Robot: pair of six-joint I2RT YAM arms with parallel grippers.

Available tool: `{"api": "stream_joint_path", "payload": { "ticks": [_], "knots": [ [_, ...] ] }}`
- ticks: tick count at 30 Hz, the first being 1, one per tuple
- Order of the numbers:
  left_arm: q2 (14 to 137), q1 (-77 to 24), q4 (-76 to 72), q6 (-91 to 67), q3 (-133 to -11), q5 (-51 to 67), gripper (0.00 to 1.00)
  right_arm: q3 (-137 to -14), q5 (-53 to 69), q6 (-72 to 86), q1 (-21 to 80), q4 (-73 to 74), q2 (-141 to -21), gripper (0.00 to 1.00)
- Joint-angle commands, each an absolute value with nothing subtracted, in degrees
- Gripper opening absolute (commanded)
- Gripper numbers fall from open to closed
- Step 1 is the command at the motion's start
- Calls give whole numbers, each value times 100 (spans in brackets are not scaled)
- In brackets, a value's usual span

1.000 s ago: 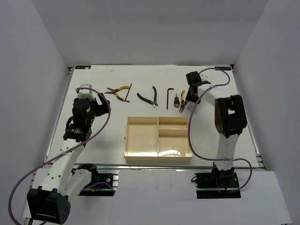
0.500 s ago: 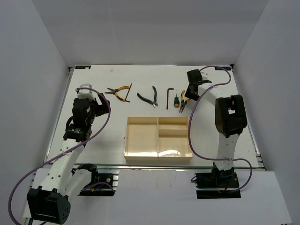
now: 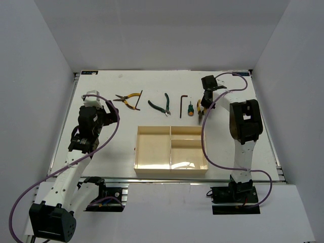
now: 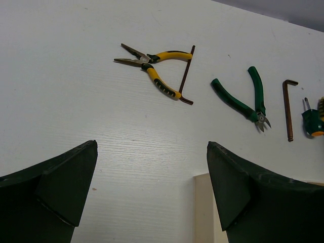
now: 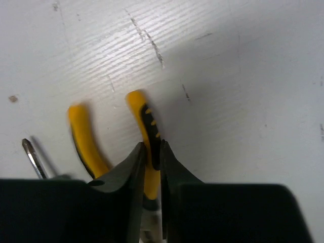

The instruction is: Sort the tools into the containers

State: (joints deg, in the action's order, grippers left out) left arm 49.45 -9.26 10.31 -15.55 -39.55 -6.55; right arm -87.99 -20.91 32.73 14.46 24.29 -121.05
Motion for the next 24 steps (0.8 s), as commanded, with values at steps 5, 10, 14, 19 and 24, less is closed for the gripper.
{"api": "stream_joint_path", "payload": {
  "ticks": [5,10,14,19,24],
  "knots": [
    [4922,-958,1063,-1591,-4184,-580,98,-8956,-2285,3243,1301,2672,-12059,0],
    [4931,-958,1046,-1600,-4175,-545,98,-8886,-2689,3191,1187,2690,-11743,0],
    [4939,-958,1046,-1600,-4175,-536,98,-8755,-2813,3111,1160,2575,-11181,0],
    [4966,-958,1055,-1591,-4183,-554,98,-8640,-2628,3085,1247,2505,-10505,0],
    [4975,-958,1055,-1608,-4184,-545,98,-8166,-2225,3085,1195,2250,-9766,0]
  ]
}}
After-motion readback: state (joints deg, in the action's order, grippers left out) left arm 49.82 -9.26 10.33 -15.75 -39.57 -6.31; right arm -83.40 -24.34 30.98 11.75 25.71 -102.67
